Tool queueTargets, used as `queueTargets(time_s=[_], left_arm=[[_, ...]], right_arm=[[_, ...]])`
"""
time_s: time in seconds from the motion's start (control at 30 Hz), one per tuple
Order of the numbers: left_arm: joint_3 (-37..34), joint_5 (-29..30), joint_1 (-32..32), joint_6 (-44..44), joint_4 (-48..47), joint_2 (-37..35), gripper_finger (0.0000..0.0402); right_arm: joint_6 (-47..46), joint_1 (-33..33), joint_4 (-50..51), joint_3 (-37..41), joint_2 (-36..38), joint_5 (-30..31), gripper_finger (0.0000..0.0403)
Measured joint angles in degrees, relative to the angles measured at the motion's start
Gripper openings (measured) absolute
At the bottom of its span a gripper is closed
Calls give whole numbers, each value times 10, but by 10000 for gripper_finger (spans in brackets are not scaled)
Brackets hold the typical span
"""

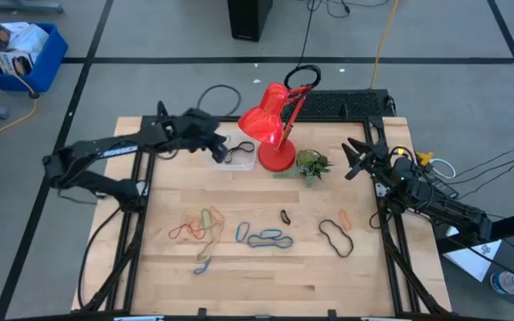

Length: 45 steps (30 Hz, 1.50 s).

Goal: Pick and place rubber bands into bin
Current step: Put the top green rubber band into the transparent bin

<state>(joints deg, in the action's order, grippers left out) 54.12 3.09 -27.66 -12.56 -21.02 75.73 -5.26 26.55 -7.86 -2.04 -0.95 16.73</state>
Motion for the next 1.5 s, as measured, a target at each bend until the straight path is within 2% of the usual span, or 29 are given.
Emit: queueTargets(time_s=[0.23, 0.53, 0.77, 1.1, 1.27, 1.5], left_arm=[[25, 14, 0, 3, 7, 108, 1], [25, 47, 1, 2, 19, 201, 1], [25, 50, 1, 4, 27, 222, 17], [25, 46, 1, 6, 48, 222, 9], [25, 45, 3, -4, 48, 222, 41], [25, 51, 12, 63, 47, 221, 119]], right_arm=[[0, 0, 7, 0, 0, -2, 141], [0, 0, 7, 0, 0, -2, 141], [1, 0, 8, 0, 0, -3, 141], [2, 0, 9, 0, 0, -2, 141], [2, 0, 9, 0, 0, -2, 141], [2, 0, 9, 0, 0, -1, 141]])
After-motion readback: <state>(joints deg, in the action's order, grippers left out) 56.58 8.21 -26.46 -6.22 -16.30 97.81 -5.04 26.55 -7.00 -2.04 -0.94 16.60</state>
